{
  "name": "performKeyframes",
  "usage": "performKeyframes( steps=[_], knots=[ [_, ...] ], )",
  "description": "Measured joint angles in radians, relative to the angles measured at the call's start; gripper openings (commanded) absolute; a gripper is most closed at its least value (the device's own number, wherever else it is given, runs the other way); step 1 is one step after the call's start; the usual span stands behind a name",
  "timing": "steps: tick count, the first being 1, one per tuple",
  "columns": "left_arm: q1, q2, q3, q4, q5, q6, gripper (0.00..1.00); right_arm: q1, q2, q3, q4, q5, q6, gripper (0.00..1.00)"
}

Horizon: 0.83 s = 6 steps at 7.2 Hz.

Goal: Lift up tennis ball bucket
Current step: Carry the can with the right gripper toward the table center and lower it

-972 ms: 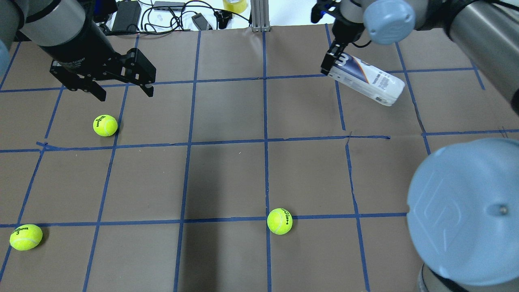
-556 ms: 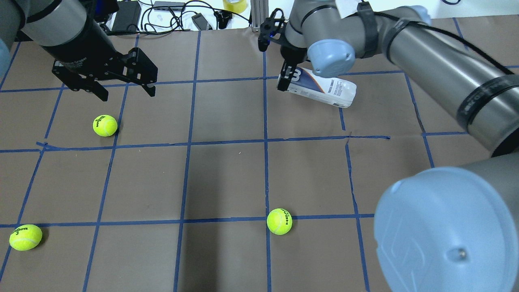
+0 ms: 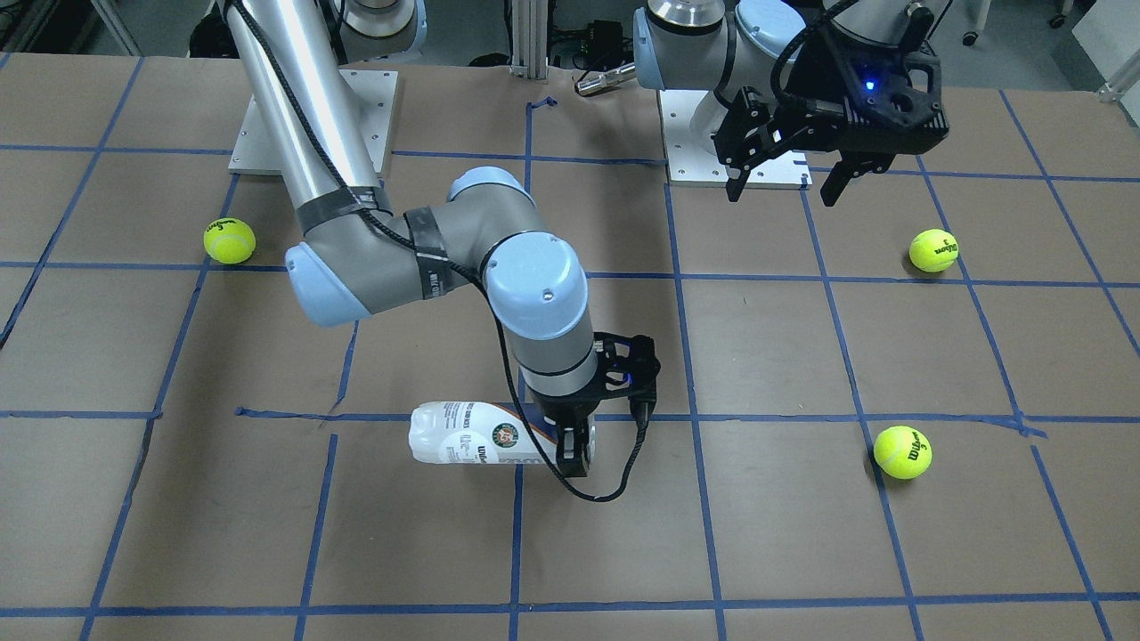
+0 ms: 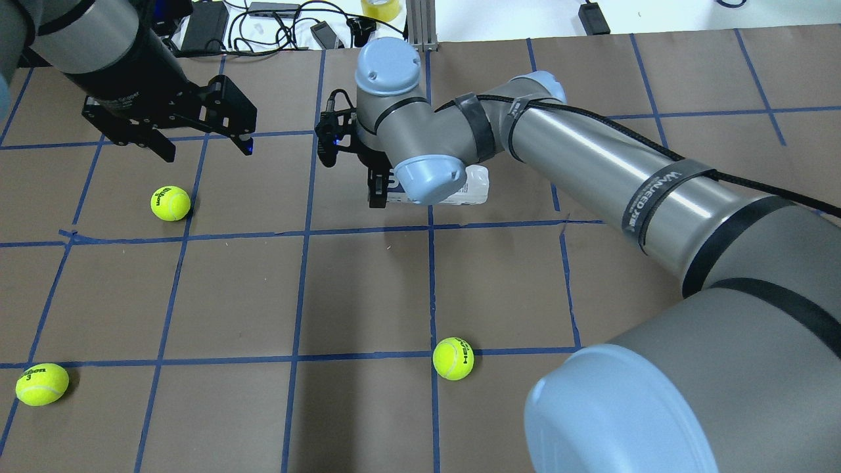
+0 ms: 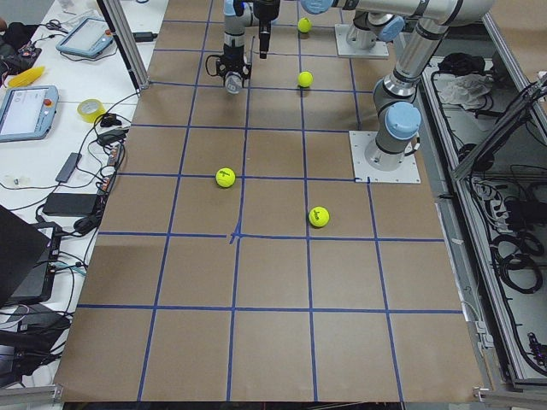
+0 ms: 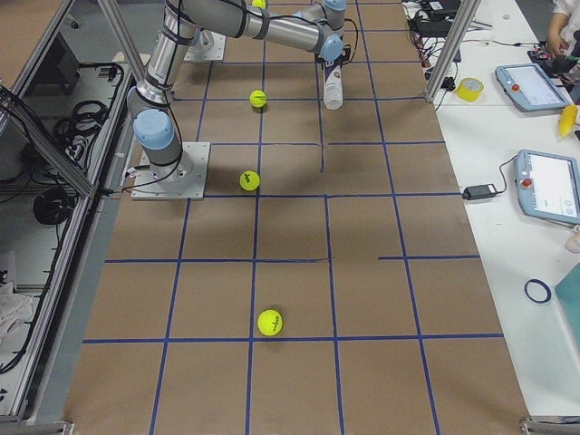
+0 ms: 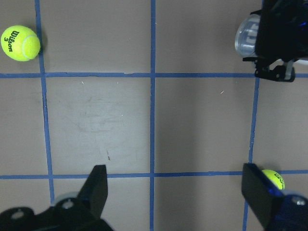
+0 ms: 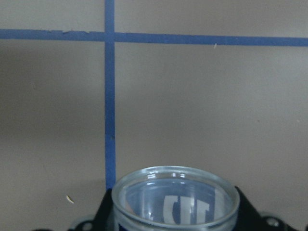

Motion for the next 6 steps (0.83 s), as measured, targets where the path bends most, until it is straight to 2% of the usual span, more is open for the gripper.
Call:
performKeyframes(
  steps=[1,4,6],
  knots=[
    [0.000,-0.005,-0.001,0.003,-0.001,-0.001,1.00,0.014,0.013,0.002,-0.013,-0.002,-0.006,1.00],
    [0.000,-0.001,-0.002,0.007,-0.002,-0.001,1.00,0.011,0.018,-0.002,-0.012,-0.005,-0.004,1.00],
    [0.000,-0.001,-0.003,0.000,0.000,0.000,1.00,-0.034,-0.004,-0.031,0.008,0.014,0.000,1.00]
  ],
)
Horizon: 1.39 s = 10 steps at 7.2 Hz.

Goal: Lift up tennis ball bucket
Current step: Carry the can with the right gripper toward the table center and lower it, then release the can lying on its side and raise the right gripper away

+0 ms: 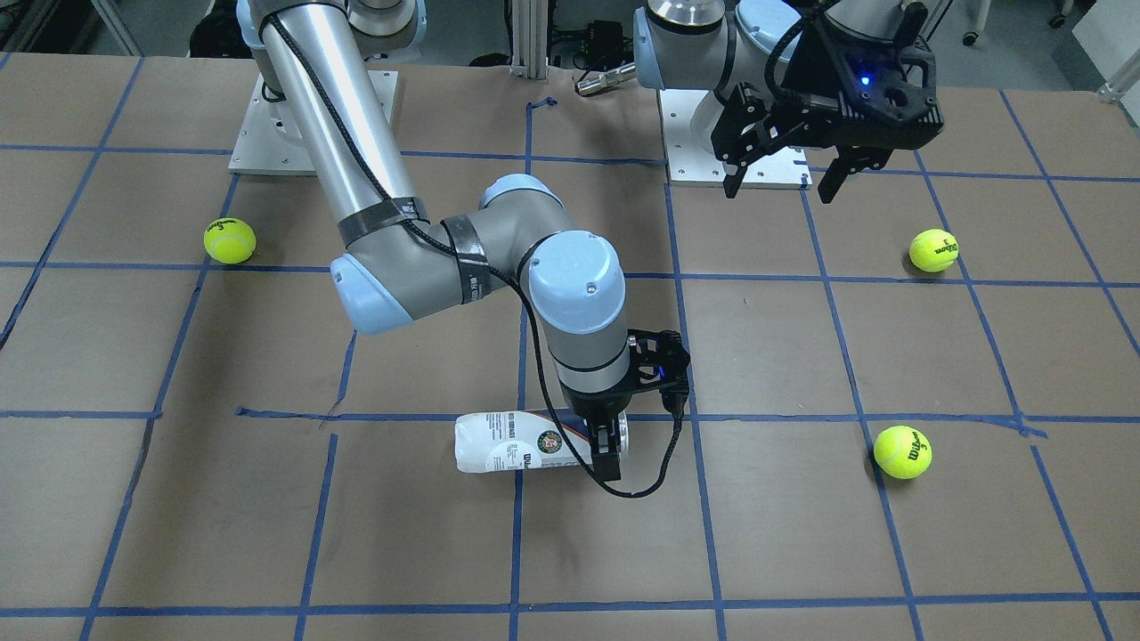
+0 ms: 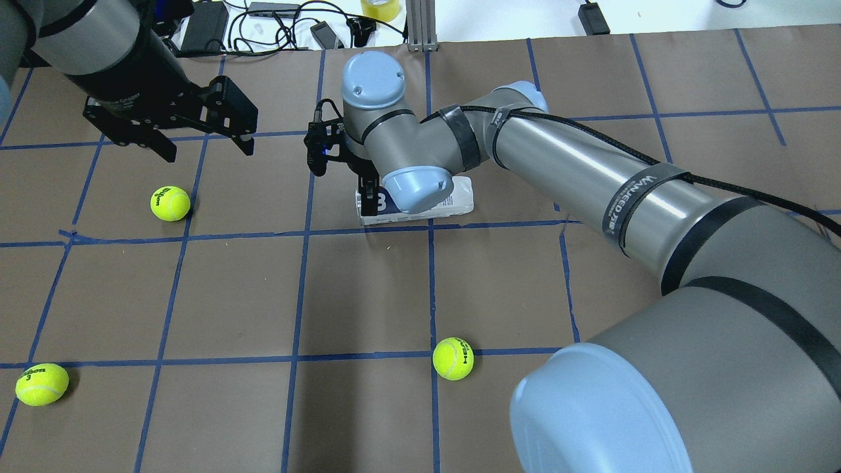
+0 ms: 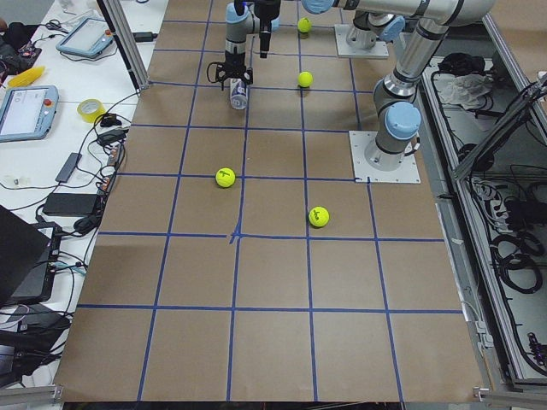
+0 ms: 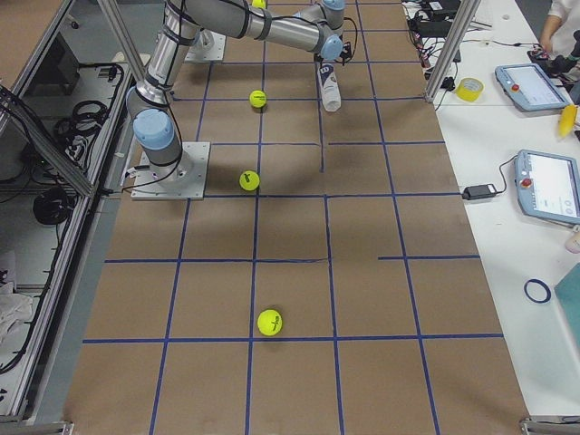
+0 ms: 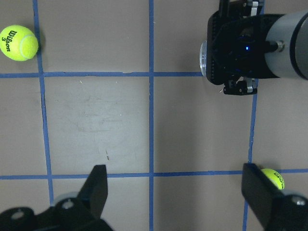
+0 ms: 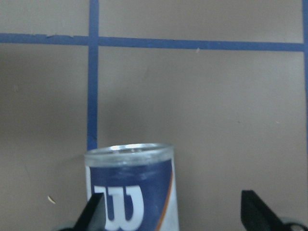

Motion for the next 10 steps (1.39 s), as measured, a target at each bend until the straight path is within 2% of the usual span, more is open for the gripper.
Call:
performKeyframes(
  steps=[2,4,7,9,10],
  knots=[
    [0.007,-0.011,-0.009,0.001,0.000,0.004,1.00,-0.112,-0.079,-0.014,0.070,0.082,0.022,1.00],
    [0.010,-0.042,-0.065,0.100,-0.061,0.016,1.00,-0.230,-0.191,-0.003,0.227,0.106,0.057,1.00],
    [0.013,-0.180,-0.134,0.383,-0.232,0.018,1.00,-0.420,-0.401,0.003,0.498,0.081,0.130,1.00],
    [0.013,-0.284,-0.125,0.531,-0.295,0.016,1.00,-0.472,-0.533,0.010,0.669,0.038,0.182,1.00],
    [0.013,-0.330,-0.097,0.574,-0.315,0.012,1.00,-0.478,-0.568,0.021,0.699,0.004,0.242,1.00]
  ],
)
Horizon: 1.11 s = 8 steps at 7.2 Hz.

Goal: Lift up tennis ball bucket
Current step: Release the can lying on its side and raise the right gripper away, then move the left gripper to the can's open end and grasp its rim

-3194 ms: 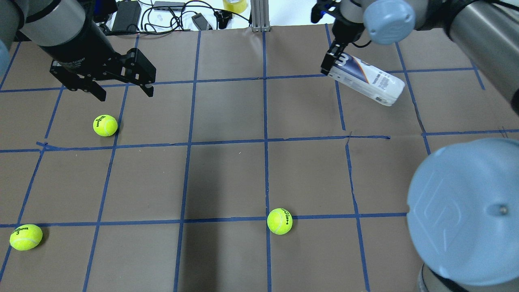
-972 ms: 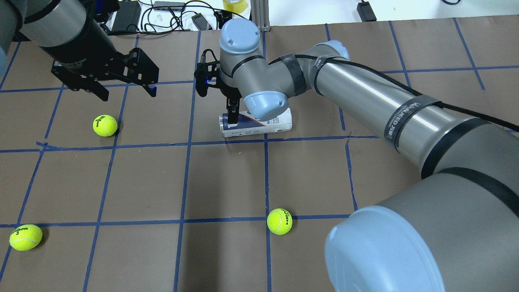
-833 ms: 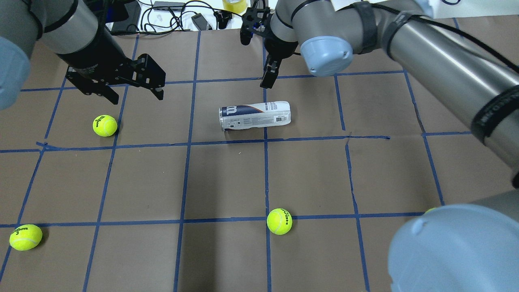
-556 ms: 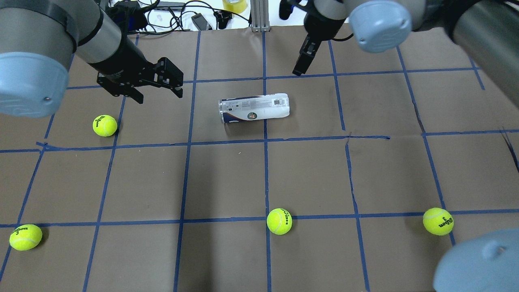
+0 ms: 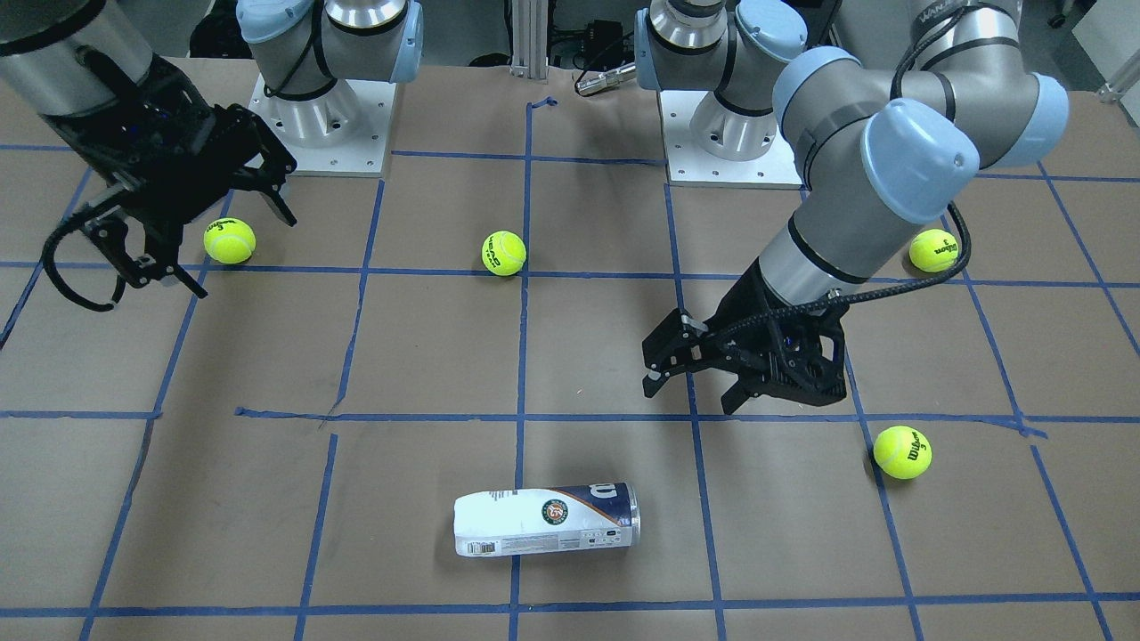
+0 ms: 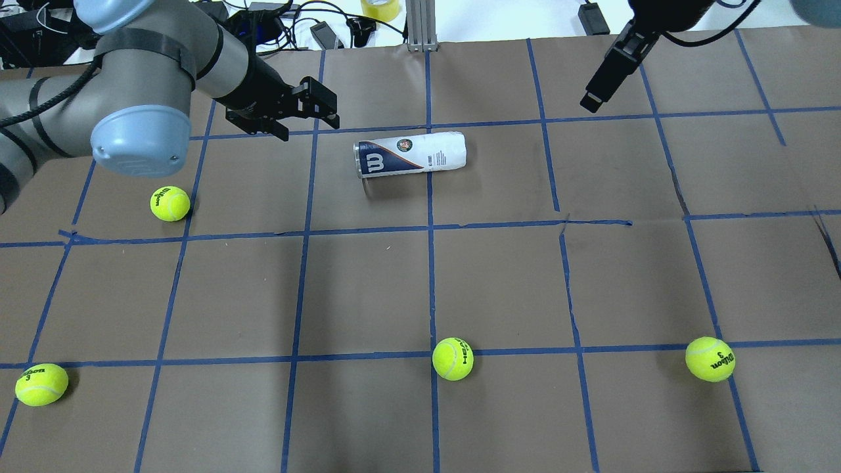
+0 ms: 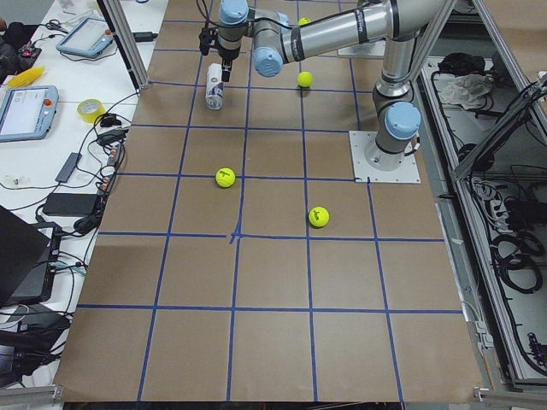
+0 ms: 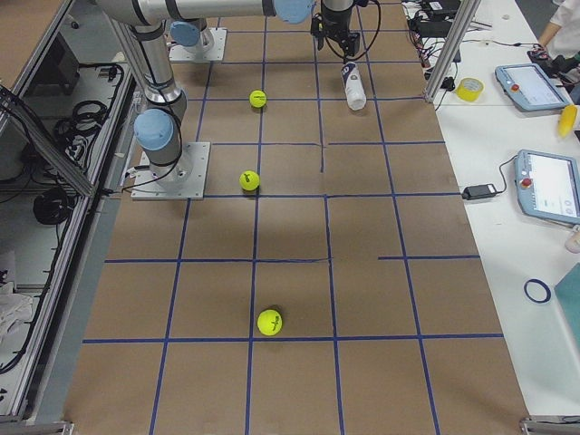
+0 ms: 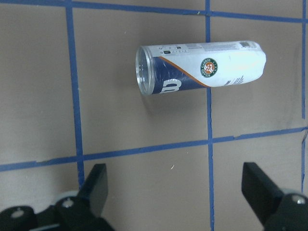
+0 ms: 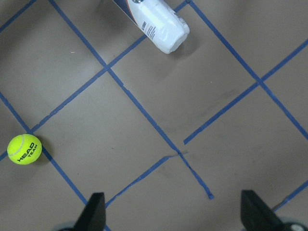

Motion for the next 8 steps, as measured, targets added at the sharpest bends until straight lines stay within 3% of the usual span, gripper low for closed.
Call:
performKeyframes(
  steps=[3,6,8],
  knots=[
    [0.000,-0.150,0.123,0.046,-0.045,-0.046,1.00,-0.001,-0.061,0.017,0.045,-0.079,0.250,1.00],
    [0.003,-0.254,0.140,0.082,-0.105,-0.125,1.00,0.056,-0.109,0.021,0.084,-0.126,0.584,1.00],
    [0.004,-0.309,0.140,0.097,-0.117,-0.141,1.00,0.152,-0.122,0.028,0.090,-0.213,0.842,1.00]
  ],
)
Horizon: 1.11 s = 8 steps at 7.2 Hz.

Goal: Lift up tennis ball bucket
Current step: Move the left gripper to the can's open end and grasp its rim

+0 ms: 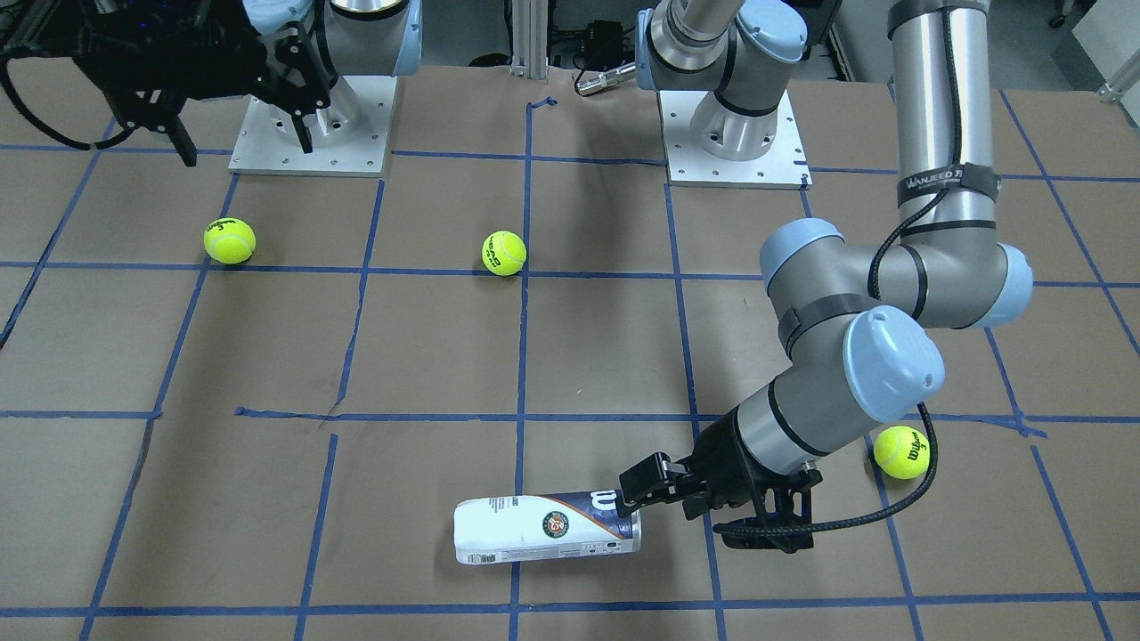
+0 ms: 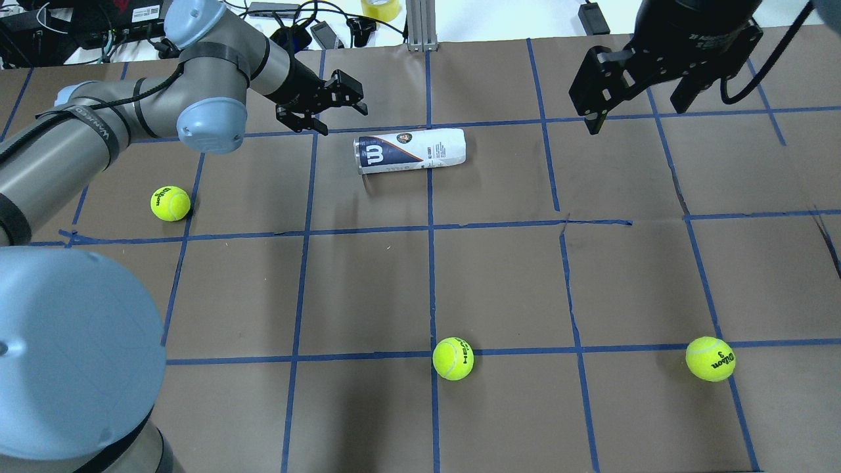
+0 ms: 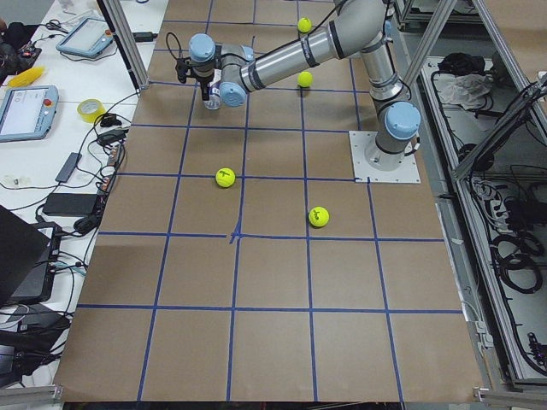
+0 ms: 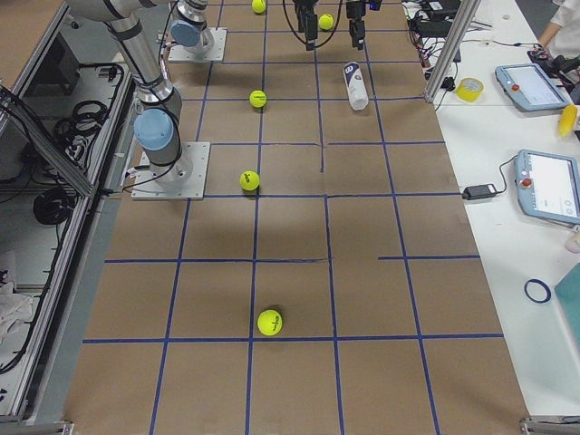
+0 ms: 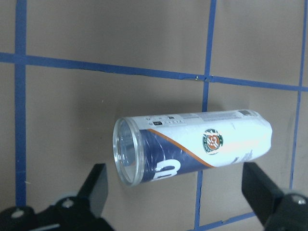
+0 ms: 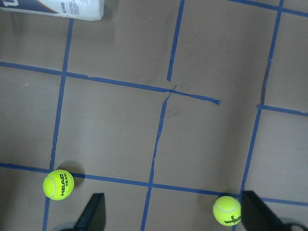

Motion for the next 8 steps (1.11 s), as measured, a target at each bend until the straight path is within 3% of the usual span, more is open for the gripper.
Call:
performKeyframes(
  steps=[2,6,7,8],
  knots=[
    [0.000,-0.035,-0.001,0.003,-0.036,-0.035,1.00,0.025,-0.002,0.036,-0.002,-0.020,0.097,1.00],
    [0.000,-0.085,-0.009,0.064,-0.133,-0.122,1.00,0.000,0.000,0.058,-0.106,-0.024,0.102,1.00],
    [-0.001,-0.091,-0.015,0.071,-0.142,-0.132,0.95,-0.004,0.000,0.058,-0.114,-0.029,0.102,1.00],
    [-0.002,-0.094,-0.019,0.074,-0.152,-0.143,0.46,-0.005,0.000,0.058,-0.116,-0.031,0.104,1.00]
  ],
)
